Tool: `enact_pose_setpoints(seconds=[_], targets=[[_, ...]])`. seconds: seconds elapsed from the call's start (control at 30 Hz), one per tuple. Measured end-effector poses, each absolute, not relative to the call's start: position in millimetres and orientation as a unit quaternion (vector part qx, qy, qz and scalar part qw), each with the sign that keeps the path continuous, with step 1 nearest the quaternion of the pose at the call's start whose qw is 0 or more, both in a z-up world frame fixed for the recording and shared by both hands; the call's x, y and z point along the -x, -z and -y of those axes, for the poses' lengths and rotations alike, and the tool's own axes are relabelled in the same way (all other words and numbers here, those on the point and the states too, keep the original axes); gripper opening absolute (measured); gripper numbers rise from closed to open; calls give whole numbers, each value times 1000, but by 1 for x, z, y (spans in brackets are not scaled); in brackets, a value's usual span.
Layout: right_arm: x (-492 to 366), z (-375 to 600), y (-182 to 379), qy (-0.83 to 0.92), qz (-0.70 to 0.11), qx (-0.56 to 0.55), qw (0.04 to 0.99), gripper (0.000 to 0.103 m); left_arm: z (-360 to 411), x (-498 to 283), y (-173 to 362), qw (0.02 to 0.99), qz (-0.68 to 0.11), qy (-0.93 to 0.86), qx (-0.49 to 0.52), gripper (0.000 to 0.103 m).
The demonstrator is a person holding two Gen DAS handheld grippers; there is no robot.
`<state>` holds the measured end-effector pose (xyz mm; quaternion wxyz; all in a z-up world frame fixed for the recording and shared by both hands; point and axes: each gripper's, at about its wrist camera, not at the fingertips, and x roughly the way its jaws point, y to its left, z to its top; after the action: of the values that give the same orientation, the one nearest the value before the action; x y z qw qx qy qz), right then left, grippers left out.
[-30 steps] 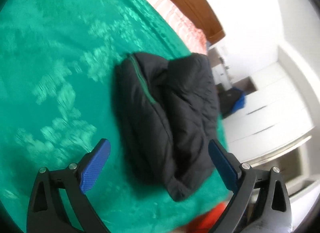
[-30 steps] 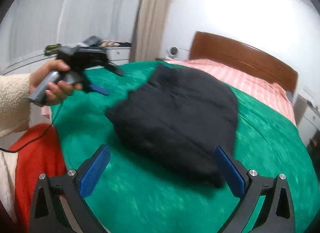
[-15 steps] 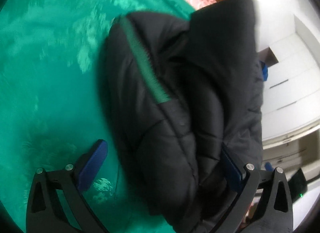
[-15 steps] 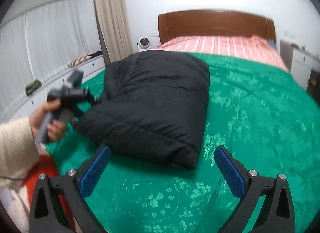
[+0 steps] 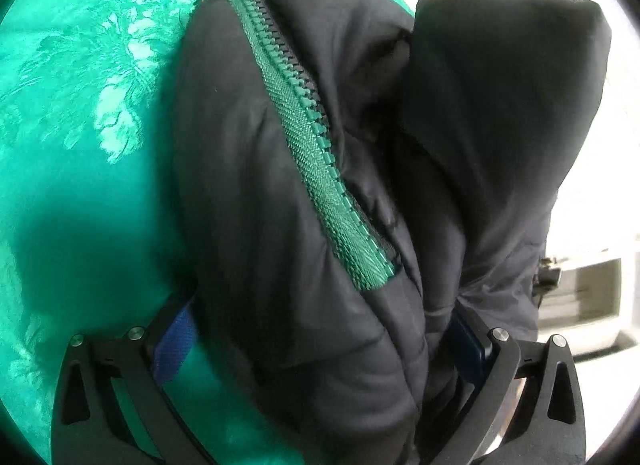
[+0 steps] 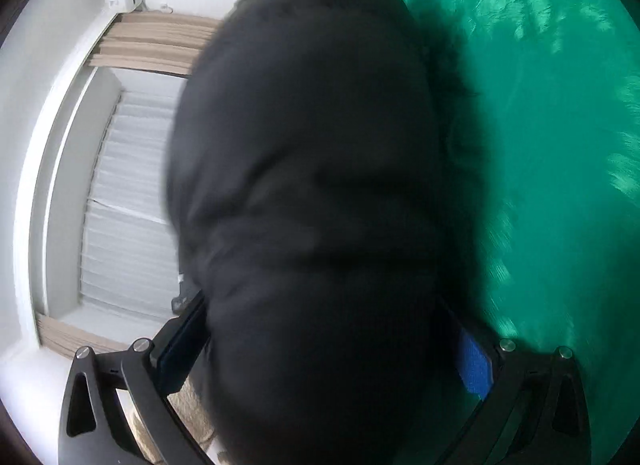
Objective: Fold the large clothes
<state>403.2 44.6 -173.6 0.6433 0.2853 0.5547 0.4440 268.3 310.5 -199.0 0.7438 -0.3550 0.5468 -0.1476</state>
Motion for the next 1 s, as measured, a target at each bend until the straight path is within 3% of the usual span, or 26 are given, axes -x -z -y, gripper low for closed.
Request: enact_pose_setpoints(seconds=[0.1, 0.2, 0.3, 0.47, 0.73, 0.77, 0.83, 0.87, 1.0], targets=[[-396, -71, 146, -445, -539, -181, 692, 92, -299, -278, 193, 752, -548, 124, 345, 103], [-366, -85, 114, -463, -483, -83, 739, 82, -280, -272, 173, 781, -521, 128, 319, 78], [-334, -87, 92, -478, -429, -37, 765, 80, -268, -256, 152, 810, -493, 123, 293, 65], [-286, -96, 48, -513, -348, 5, 784, 78, -255, -238, 105, 846, -447, 118, 264, 59], [-339, -102, -16, -528, -295, -30, 796, 78, -263, -300, 26, 886, -387, 99, 238, 61], [-356, -101, -15, -521, -303, -48, 796, 80, -264, -316, 24, 887, -386, 92, 235, 64], [-398, -100, 0, -486, -355, -89, 794, 89, -270, -359, 37, 887, -403, 56, 219, 83], [-417, -96, 12, -441, -382, -98, 806, 97, -274, -373, 49, 883, -416, 32, 215, 98], [-437, -65, 52, -297, -439, -107, 841, 101, -301, -392, 104, 853, -460, -54, 240, 96]])
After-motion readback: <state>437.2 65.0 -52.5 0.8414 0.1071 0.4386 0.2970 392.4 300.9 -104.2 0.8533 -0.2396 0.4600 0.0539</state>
